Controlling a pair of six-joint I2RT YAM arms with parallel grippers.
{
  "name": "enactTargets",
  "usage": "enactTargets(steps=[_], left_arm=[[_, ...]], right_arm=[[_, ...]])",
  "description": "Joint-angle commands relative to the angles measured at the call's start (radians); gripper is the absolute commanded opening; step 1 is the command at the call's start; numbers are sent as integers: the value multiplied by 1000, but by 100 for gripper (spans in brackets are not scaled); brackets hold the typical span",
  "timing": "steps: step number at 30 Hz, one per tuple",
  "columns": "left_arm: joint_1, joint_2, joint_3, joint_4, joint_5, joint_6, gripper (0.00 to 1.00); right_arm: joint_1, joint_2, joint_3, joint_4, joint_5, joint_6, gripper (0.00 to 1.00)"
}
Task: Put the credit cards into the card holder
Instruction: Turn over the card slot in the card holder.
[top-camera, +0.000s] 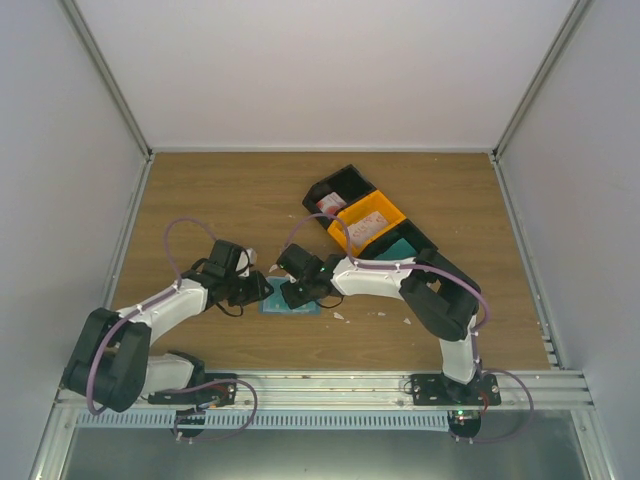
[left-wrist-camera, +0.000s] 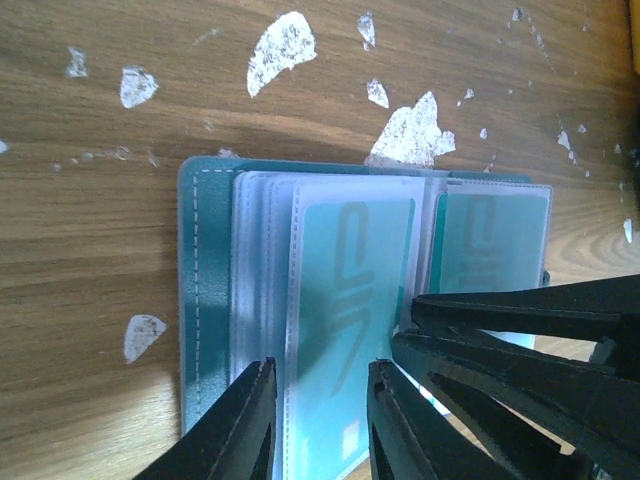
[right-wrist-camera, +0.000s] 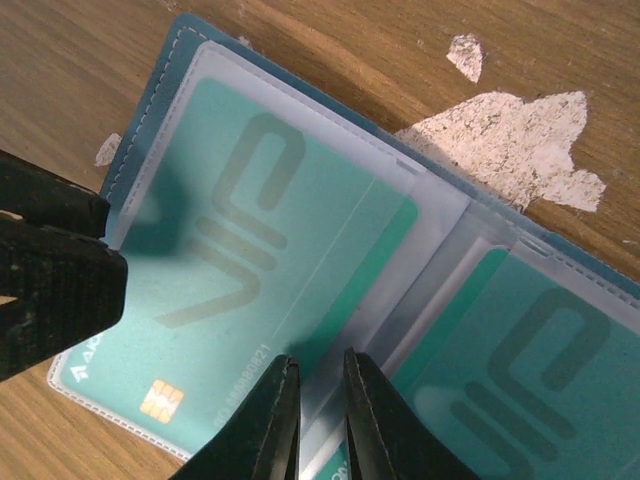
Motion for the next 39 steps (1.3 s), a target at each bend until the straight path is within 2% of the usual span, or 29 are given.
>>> enactTargets(steps=[1,19,22,28,33,39], left_arm=[[8,16,-14,60,53,26,27],[10,21,-13,101,194,39,20],[10,42,-14,111,217,43,21],[9,59,-20,137,254,37,25],[8,79,-13,151,274,36,28],[0,87,-12,172,294,27,37]], right_arm=[[1,47,4,-49,21,13,14],[-15,6,-32,-5,6,29,14],[-23,-32,-56,23,15,41,17],[-41,-190,-146,129,21,47,31],[-53,-299,-209,156,61,61,34],[-67,-408,-289,156,179,111,37]])
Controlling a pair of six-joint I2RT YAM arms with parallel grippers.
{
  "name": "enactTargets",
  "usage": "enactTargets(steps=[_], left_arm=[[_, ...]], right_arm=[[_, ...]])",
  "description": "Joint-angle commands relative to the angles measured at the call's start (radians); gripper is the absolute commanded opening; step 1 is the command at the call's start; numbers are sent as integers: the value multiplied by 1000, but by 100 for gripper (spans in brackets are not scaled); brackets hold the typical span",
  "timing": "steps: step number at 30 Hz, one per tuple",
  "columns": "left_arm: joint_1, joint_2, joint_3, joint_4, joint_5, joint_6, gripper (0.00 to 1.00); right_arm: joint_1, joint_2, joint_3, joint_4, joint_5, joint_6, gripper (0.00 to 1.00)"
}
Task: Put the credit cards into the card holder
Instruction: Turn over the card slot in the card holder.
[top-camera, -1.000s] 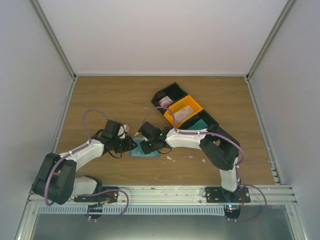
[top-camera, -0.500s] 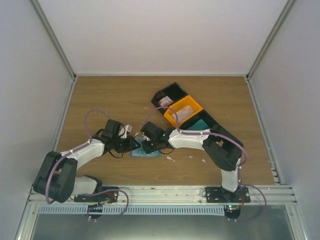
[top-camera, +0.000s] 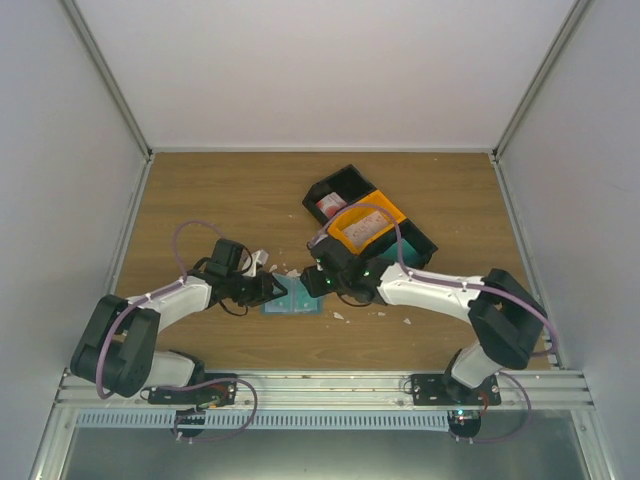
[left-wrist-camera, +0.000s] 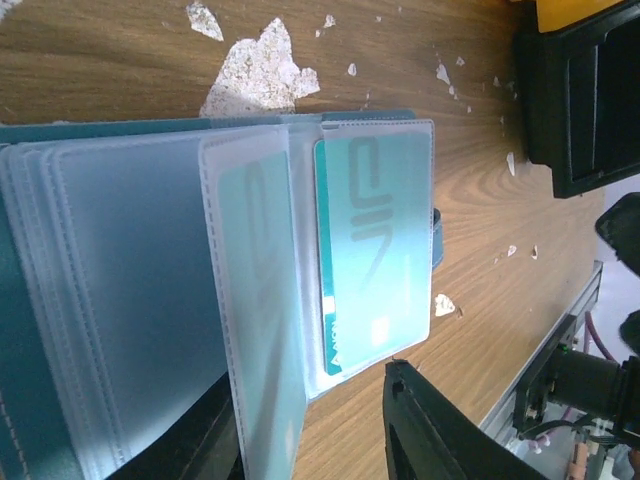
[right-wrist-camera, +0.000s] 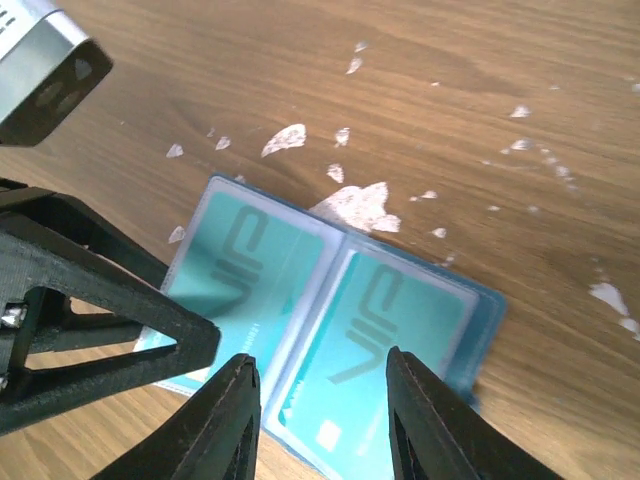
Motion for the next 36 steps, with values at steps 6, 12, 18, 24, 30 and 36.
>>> enactTargets(steps=[6,12,18,24,30,36], left_arm=[[-41,42,13,96,61,-11,40],[-139,69,49,180,126,-38,51],[-169,31,84,108,65,1,63],[-169,-105,100,17,-2,17,71],[-168,-328,137,-132,-135,29,95],[-165,-467,172,-241,-267,58,99]], right_arm=[[-46,-172,-127,-4,162,90,42],[-65,-265,-184,-35,192,143,45],[-68,-345,-231,-43,169,201,48],[-70,-457,-246,-92,185,205,52],[-112,-549,-161,-169,225,107,61],[-193,-482,-44,-197,175,6,67]])
